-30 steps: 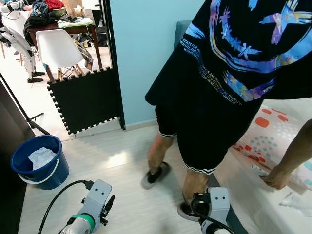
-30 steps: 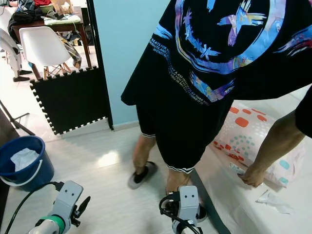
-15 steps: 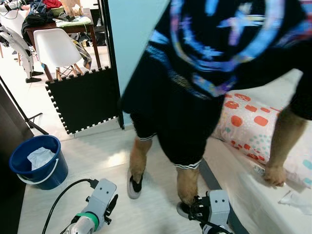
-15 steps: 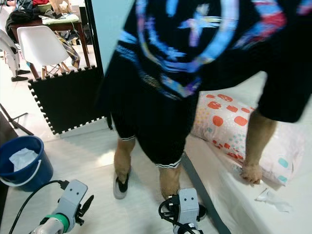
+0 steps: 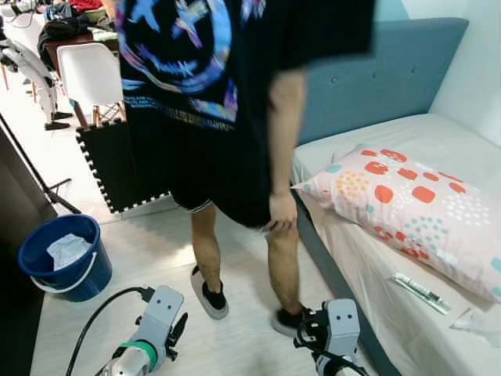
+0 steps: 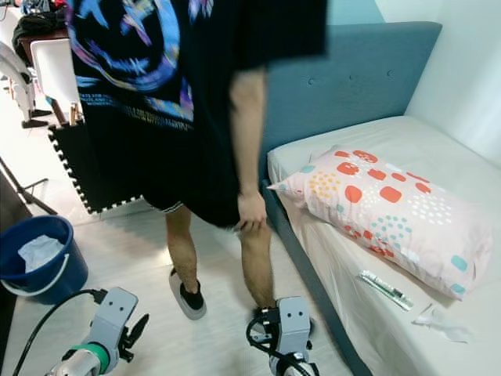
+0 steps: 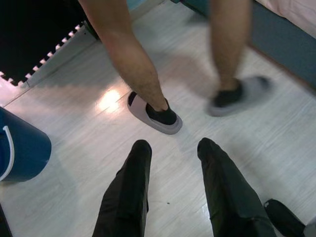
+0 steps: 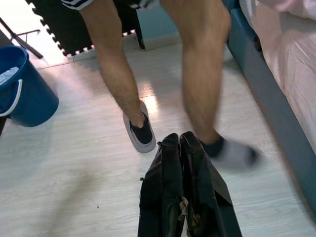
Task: Clean up the room
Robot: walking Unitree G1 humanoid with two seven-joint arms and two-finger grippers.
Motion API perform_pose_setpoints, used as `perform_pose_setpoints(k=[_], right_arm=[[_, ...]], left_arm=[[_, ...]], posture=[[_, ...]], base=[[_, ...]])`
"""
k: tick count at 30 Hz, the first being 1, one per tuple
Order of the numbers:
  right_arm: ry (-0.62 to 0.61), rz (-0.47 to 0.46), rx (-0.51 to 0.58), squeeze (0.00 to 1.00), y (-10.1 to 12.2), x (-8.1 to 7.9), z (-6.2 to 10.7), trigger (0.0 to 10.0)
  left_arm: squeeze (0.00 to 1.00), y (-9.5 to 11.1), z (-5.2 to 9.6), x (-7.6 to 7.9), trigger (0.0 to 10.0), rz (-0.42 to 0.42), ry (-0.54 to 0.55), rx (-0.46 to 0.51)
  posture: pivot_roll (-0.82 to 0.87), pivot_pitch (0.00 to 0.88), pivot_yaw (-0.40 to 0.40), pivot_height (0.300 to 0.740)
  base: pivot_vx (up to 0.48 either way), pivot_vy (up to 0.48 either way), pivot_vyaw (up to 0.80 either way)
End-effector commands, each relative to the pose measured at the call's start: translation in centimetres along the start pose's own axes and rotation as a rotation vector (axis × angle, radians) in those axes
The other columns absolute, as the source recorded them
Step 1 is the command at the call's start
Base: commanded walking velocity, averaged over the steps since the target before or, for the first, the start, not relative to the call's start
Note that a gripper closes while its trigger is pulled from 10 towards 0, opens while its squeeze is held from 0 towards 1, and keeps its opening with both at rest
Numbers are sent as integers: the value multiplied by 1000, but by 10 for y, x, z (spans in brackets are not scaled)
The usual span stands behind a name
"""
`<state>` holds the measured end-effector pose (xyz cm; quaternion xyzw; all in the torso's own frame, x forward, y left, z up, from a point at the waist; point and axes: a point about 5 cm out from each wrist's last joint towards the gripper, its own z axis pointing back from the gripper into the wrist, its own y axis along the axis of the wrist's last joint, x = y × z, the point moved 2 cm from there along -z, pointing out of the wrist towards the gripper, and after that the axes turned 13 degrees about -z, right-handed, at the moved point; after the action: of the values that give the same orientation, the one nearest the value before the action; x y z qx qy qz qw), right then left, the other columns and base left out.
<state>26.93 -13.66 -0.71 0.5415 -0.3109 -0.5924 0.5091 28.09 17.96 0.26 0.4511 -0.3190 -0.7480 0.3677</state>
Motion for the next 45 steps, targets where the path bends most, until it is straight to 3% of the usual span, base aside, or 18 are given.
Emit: perform_pose_setpoints(k=[1,14,27,45], right_arm=[[-4,-6,-35,0,-8,1,3,10000],[8,-3,-34,0,-6,-3,-1,10000],[6,6,-22,0,-2,-2,-2,10000],[33,6,-26,0,-2,-11,-7,10000]], left_arm=[[0,-5,3,1,10000,13,-4,-18],[0,-3,1,-1,10000,52,21,-30],[0,13,-7,3,10000,109,8,8],[0,21,-11,-2,10000,95,42,32]], posture=[[-133,44,46,740],[-149,43,47,740],[-153,29,41,740],[-142,22,40,740]], base=[[0,0,0],[0,0,0],[0,0,0],[0,0,0]])
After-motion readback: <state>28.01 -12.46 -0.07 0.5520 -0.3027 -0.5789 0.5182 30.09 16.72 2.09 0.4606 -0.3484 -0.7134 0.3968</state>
